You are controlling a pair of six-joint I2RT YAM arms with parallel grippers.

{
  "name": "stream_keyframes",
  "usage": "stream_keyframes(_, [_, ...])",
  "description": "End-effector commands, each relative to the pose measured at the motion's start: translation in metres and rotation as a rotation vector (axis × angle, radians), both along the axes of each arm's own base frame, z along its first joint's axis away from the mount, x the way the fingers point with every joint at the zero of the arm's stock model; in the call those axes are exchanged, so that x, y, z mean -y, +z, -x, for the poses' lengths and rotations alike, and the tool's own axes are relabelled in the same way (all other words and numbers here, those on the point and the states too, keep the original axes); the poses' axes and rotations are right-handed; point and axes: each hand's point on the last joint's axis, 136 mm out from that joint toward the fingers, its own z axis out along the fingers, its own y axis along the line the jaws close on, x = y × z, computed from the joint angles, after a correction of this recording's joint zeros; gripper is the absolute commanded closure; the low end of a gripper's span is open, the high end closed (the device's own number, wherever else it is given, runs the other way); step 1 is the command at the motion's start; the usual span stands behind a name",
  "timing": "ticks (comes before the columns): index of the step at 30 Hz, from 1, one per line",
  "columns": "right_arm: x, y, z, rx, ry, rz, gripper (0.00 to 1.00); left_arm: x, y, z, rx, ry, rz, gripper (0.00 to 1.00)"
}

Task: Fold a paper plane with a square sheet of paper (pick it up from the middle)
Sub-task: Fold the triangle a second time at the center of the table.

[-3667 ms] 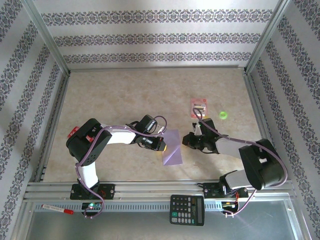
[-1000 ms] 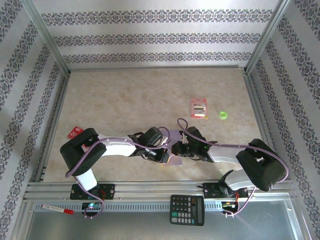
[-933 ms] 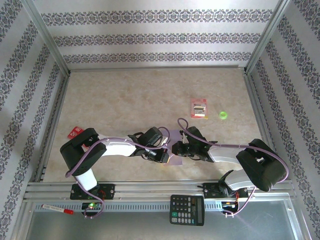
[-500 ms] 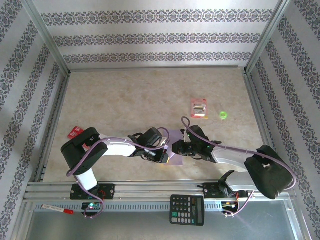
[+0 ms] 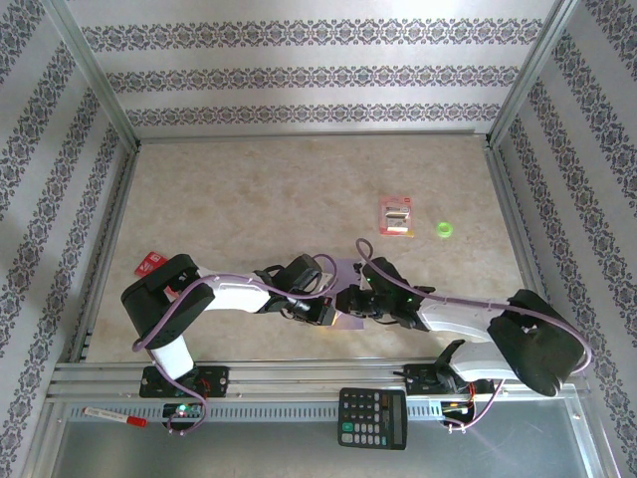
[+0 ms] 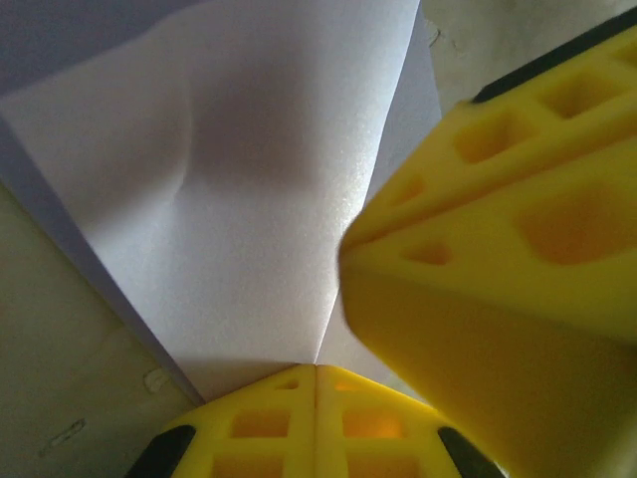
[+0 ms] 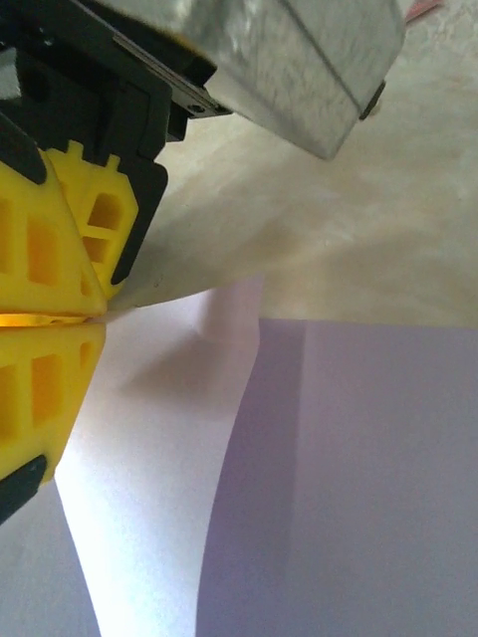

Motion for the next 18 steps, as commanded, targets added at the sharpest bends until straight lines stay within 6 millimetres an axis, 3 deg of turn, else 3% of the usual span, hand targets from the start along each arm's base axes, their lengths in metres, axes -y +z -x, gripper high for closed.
stream_keyframes(1, [0.005, -0.017, 0.006, -0.023, -0.027, 0.030, 0.90, -0.029, -0.034, 0.014, -0.066, 0.024, -0.138, 1.00])
stream_keyframes(9, [0.018, -0.035, 0.001, -0.025, -0.030, 0.093, 0.91, -0.034, -0.038, 0.017, -0.071, 0.019, -0.155, 1.00])
stream_keyframes(18, [0.039, -0.038, -0.017, -0.039, -0.073, 0.103, 0.91, -0.047, -0.054, 0.025, -0.089, 0.009, -0.214, 1.00])
